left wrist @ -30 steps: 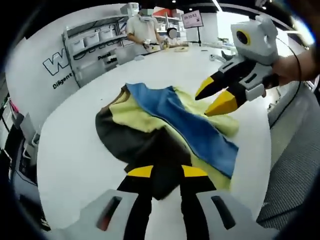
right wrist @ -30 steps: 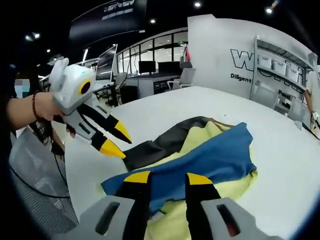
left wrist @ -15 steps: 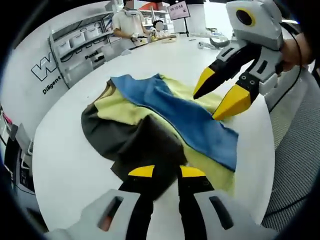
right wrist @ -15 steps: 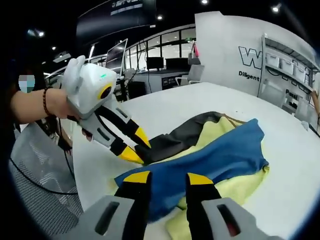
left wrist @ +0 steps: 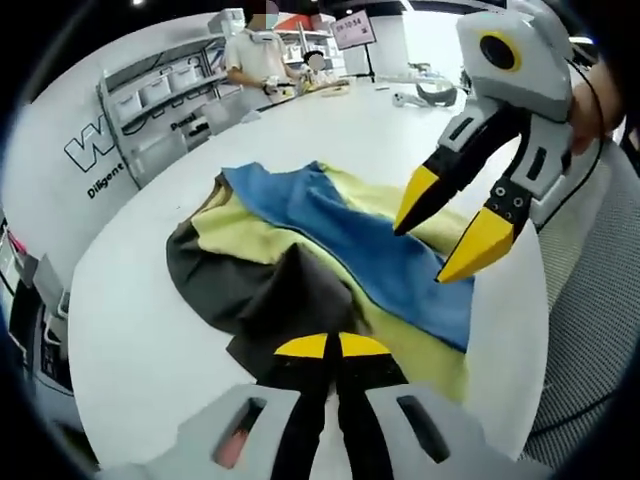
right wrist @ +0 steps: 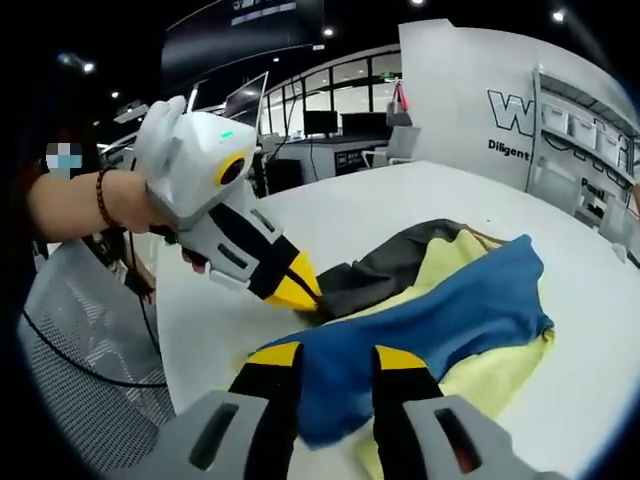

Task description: Fold the garment on the visible template until the final outline fits inside the template.

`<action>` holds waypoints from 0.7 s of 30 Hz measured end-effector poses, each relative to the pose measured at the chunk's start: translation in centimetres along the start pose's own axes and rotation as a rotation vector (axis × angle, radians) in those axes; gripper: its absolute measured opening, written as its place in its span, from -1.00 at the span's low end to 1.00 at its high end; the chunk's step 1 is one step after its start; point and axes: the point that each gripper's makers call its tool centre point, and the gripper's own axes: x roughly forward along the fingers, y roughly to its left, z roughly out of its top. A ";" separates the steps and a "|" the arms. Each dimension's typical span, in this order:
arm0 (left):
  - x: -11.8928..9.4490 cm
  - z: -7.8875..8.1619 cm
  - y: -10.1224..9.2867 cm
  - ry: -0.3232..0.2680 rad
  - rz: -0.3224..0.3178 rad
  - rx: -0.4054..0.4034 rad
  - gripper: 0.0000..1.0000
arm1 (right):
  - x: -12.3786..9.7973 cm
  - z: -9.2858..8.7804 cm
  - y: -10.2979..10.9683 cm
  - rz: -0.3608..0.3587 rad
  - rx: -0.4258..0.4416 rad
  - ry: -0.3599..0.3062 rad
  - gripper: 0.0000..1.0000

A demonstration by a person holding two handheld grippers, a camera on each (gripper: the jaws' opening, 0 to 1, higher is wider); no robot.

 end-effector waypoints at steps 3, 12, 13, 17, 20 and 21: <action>-0.9 0.2 0.9 -0.010 0.032 -0.003 -0.98 | 0.1 -0.1 0.3 0.005 0.002 0.002 -0.57; -2.3 0.1 2.3 -0.003 0.087 -0.004 -0.98 | 0.5 -0.4 1.5 0.040 0.001 0.016 -0.57; -2.5 0.1 2.3 -0.001 0.092 -0.005 -0.98 | 0.5 -0.4 1.6 0.042 -0.002 0.016 -0.57; -2.9 0.1 2.7 0.004 0.108 -0.002 -0.98 | 0.6 -0.4 2.1 0.057 -0.003 0.021 -0.57; -3.5 0.0 3.1 0.008 0.127 -0.005 -0.98 | 0.6 -0.3 2.7 0.071 0.008 0.012 -0.58; -3.7 -0.1 3.4 0.013 0.142 -0.015 -0.98 | 0.6 -0.3 3.2 0.085 -0.012 0.016 -0.58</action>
